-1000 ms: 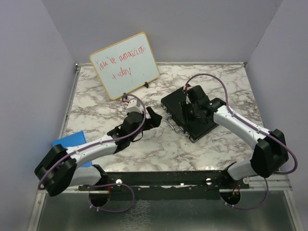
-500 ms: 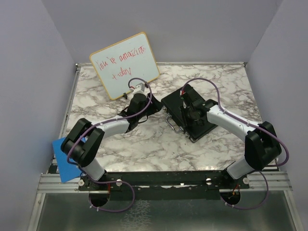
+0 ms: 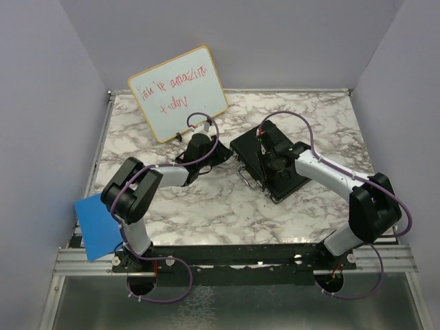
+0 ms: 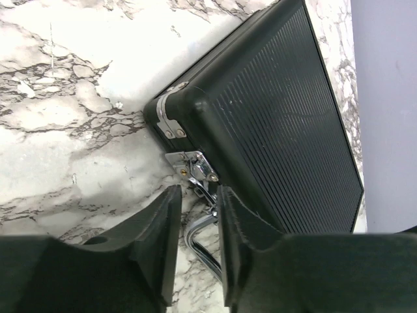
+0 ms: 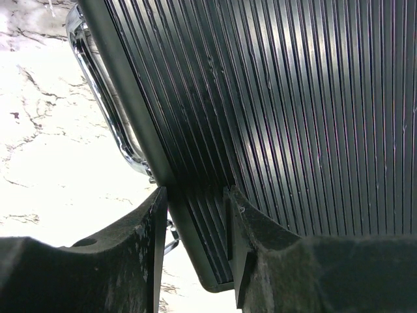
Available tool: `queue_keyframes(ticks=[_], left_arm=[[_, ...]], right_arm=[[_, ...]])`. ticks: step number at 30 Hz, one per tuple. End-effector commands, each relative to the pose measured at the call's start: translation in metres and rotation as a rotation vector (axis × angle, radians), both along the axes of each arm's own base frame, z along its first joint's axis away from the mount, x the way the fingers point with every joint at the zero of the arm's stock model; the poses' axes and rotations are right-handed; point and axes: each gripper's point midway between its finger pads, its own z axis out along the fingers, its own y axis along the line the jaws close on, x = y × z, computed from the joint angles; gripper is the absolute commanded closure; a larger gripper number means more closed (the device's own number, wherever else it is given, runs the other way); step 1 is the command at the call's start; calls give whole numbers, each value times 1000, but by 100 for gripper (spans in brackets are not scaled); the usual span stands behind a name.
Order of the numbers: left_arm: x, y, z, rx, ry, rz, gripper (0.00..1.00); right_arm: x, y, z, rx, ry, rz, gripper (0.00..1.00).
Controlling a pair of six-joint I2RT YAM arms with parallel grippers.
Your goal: Pack up texas hold em set
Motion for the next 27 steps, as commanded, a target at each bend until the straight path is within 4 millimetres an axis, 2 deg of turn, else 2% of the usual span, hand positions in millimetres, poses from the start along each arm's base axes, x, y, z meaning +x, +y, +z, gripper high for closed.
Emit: queue_keyframes(ticks=[1, 6, 10, 13, 20, 27], left_arm=[[-1, -4, -8, -38, 13, -33, 71], [-11, 7, -26, -32, 71, 4, 87], [-19, 7, -42, -32, 128, 2, 93], [-17, 0, -48, -43, 157, -13, 96], [-1, -16, -54, -37, 173, -38, 98], [10, -19, -36, -21, 100, -37, 96]], right_arm=[[-33, -18, -61, -105, 184, -2, 62], [-33, -19, -63, -111, 185, -10, 62], [-31, -18, -63, -108, 181, -11, 63], [-30, -18, -63, -110, 181, -11, 63], [-30, -18, -66, -113, 187, -10, 64], [-28, -20, -63, -116, 172, -34, 64]])
